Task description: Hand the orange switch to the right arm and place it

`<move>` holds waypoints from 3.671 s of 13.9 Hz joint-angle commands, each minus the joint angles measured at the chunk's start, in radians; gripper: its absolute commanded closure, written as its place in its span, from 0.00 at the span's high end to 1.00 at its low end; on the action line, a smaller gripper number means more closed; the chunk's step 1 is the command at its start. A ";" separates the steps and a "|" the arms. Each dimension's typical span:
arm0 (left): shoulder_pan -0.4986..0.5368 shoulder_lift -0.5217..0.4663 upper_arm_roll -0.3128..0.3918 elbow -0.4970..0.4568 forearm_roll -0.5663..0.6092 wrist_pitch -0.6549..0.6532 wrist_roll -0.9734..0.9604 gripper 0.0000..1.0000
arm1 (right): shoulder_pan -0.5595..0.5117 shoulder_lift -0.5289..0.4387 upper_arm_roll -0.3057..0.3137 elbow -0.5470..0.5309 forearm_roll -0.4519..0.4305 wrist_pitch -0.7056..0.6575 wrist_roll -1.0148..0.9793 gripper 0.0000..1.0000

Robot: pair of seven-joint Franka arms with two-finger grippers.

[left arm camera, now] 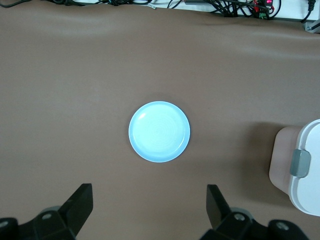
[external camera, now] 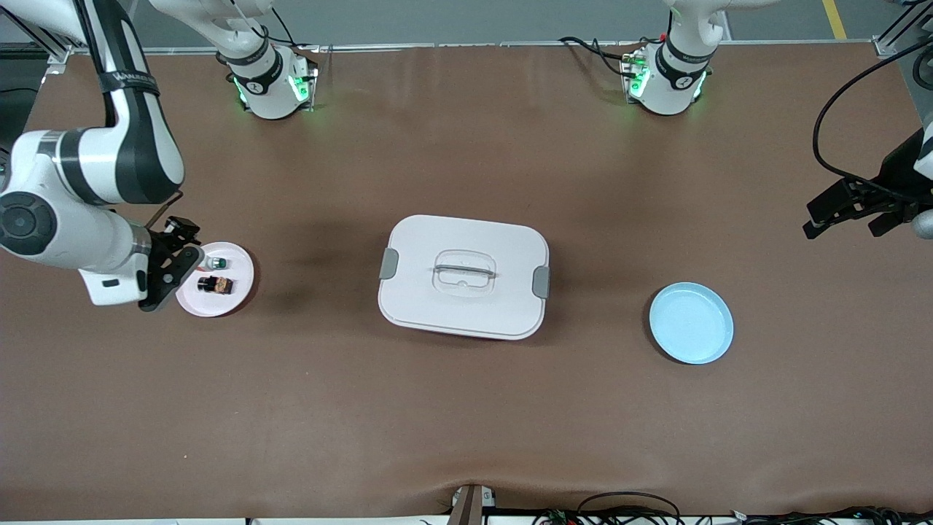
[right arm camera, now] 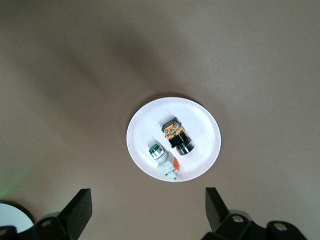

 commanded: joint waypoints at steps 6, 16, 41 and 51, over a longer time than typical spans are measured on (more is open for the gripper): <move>-0.007 0.000 -0.001 0.019 0.026 -0.025 0.003 1.00 | -0.035 -0.041 0.003 0.162 0.103 -0.218 0.341 1.00; -0.008 0.000 -0.001 0.019 0.026 -0.025 0.003 1.00 | -0.041 -0.059 0.004 0.247 0.117 -0.312 0.738 1.00; -0.017 0.005 -0.007 0.026 0.049 -0.112 0.006 1.00 | 0.018 -0.058 0.001 0.350 0.114 -0.512 0.816 1.00; -0.014 0.005 -0.007 0.026 0.049 -0.112 0.010 1.00 | -0.015 -0.123 0.007 0.328 0.148 -0.400 0.826 1.00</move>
